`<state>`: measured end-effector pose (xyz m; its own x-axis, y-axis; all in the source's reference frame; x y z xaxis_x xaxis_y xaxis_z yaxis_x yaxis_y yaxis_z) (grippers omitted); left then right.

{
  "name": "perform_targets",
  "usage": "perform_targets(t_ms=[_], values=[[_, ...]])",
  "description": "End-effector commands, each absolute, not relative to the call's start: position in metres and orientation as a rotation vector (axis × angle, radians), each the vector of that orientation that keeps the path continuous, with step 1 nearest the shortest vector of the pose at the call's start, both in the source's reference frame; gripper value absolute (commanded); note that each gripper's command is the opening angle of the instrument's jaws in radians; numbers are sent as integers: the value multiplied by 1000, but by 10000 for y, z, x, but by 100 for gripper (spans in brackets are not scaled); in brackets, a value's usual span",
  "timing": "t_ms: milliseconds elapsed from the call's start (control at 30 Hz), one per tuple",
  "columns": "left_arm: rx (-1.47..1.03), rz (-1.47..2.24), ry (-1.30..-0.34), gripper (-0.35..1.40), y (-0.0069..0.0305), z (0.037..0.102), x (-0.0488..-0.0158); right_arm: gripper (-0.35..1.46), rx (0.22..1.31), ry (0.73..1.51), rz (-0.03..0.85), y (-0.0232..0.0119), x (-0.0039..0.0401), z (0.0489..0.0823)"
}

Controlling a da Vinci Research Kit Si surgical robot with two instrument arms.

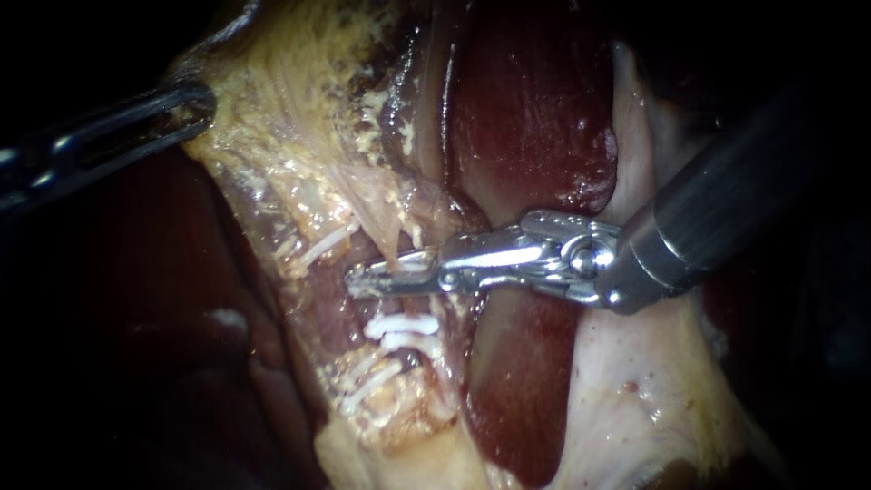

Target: Going back third clip right tube

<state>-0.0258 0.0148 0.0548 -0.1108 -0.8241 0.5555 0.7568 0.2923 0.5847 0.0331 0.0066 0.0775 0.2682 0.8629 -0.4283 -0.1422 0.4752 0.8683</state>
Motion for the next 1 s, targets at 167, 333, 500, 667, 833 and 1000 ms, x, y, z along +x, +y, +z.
perform_targets(t_ms=[167, 333, 500, 667, 833, 1000], values=[[84, -1340, -1017, -35, 148, 547, -258, 10, 818, 1087, 791, 66, 333, 775], [86, -1339, -1018, -35, 147, 547, -258, 47, 786, 1109, 776, 70, 337, 778], [85, -1339, -1018, -35, 146, 547, -259, 58, 707, 1127, 766, 75, 339, 786], [85, -1339, -1018, -35, 146, 546, -258, 59, 745, 1154, 741, 67, 343, 779], [85, -1339, -1018, -35, 146, 547, -258, 59, 796, 1170, 703, 56, 353, 762], [85, -1339, -1018, -35, 146, 547, -259, 59, 777, 1171, 709, 59, 351, 767]])
